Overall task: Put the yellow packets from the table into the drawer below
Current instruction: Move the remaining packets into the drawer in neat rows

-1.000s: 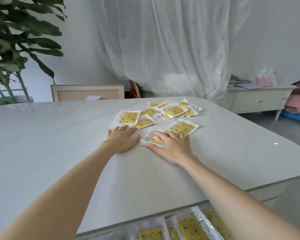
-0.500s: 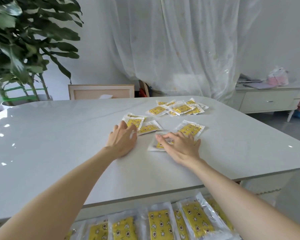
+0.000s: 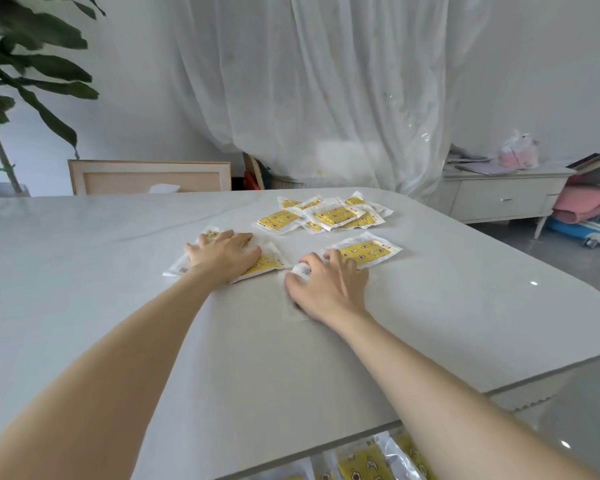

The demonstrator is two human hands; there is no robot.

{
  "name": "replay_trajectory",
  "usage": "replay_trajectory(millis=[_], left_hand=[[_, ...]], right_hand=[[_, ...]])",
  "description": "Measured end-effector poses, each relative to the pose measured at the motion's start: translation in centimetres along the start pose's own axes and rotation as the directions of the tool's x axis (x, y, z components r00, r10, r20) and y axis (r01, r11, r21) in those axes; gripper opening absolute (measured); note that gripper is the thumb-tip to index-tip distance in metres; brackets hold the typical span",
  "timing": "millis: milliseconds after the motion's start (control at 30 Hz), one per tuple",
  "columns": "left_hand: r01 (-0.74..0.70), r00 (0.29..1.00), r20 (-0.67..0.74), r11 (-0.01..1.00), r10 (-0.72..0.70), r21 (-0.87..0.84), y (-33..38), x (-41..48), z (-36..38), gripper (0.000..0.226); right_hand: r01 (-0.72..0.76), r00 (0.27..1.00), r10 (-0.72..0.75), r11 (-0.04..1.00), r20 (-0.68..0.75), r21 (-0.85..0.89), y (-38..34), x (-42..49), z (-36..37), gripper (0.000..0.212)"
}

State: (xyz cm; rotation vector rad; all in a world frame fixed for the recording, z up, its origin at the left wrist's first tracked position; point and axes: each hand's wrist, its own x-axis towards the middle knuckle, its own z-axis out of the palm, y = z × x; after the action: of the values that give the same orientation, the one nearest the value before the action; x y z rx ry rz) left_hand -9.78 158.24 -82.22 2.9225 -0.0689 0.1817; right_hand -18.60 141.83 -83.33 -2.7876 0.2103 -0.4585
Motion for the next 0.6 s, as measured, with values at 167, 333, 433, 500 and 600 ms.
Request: replay_trajectory(millis=[167,333,433,500,600], left_hand=[[0.003,1.0,0.027,1.0,-0.002,-0.022,-0.3,-1.0,0.0,0.049],[0.038,0.999,-0.008,0.998,-0.038,-0.047,-1.0,-5.0,-0.5,0.046],[0.064,0.998,-0.017,0.996,-0.065,-0.061,-1.7,-7.9,-0.9,0.046],[0.082,0.996,-0.026,0.995,-0.083,-0.058,-2.2,-9.6,-1.0,0.046],[0.114,0.993,-0.035,0.992,-0.116,-0.055,-2.9,-12.4,-1.5,0.046]], right_hand=[[0.032,0.999,-0.03,0.997,0.03,-0.066,0.3,0.0,0.3,0.042],[0.104,0.99,-0.097,0.992,0.103,-0.073,-0.4,-1.9,-0.2,0.046],[0.163,0.977,-0.152,0.984,0.147,-0.066,-1.0,-3.6,-0.7,0.047],[0.204,0.964,-0.191,0.978,0.183,-0.053,-1.2,-4.8,-1.0,0.047],[0.263,0.944,-0.253,0.965,0.213,-0.02,-1.8,-6.9,-1.5,0.047]])
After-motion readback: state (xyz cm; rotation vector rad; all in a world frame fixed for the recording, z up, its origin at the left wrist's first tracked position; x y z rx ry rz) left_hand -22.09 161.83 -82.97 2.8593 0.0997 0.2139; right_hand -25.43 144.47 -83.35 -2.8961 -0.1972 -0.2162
